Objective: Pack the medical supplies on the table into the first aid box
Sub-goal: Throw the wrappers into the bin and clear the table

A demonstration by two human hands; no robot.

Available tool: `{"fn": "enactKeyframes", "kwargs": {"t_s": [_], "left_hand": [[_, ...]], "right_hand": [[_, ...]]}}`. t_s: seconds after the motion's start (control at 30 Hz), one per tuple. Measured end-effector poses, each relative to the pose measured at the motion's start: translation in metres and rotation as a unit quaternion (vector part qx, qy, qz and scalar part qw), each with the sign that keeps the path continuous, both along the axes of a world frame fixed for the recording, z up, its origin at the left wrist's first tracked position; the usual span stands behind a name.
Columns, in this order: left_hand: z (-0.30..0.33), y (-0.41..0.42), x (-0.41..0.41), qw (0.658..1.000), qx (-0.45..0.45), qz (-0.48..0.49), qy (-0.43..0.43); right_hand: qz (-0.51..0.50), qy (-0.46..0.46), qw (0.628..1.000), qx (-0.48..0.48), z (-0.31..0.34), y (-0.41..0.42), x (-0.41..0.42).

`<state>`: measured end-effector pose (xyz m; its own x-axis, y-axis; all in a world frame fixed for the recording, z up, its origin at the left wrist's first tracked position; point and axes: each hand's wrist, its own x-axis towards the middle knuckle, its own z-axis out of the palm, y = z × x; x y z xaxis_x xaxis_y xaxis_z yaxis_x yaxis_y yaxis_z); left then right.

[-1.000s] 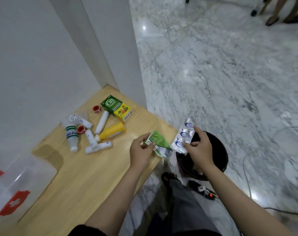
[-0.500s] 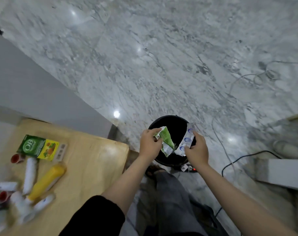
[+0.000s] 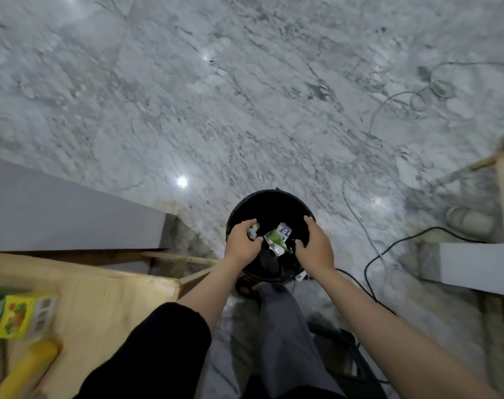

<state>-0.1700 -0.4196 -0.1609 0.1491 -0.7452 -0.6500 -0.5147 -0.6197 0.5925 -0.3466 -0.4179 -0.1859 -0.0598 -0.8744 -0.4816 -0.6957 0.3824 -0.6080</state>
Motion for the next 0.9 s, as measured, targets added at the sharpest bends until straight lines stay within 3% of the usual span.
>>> {"fn": "enactKeyframes", "kwargs": {"t_s": [0.17,0.37,0.67,0.77,0.9], "left_hand": [[0.027,0.007,0.010,0.998,-0.054,0.025,0.002],[0.102,0.049,0.040,0.977,-0.189,0.096,0.002],[0.197,0.202,0.132,0.883,-0.367,0.286,-0.062],[0.208,0.255,0.162,0.848,-0.386,0.347,-0.108],[0.218,0.324,0.189,0.808,-0.387,0.413,-0.162]], "right_hand": [[0.013,-0.014,1.000,-0.019,0.015,-0.003,0.016],[0.059,-0.058,0.991,-0.101,0.072,0.010,0.069],[0.211,-0.183,0.928,-0.245,0.188,0.094,0.201],[0.288,-0.213,0.887,-0.290,0.210,0.133,0.247],[0.366,-0.232,0.861,-0.266,0.226,0.186,0.300]]}}
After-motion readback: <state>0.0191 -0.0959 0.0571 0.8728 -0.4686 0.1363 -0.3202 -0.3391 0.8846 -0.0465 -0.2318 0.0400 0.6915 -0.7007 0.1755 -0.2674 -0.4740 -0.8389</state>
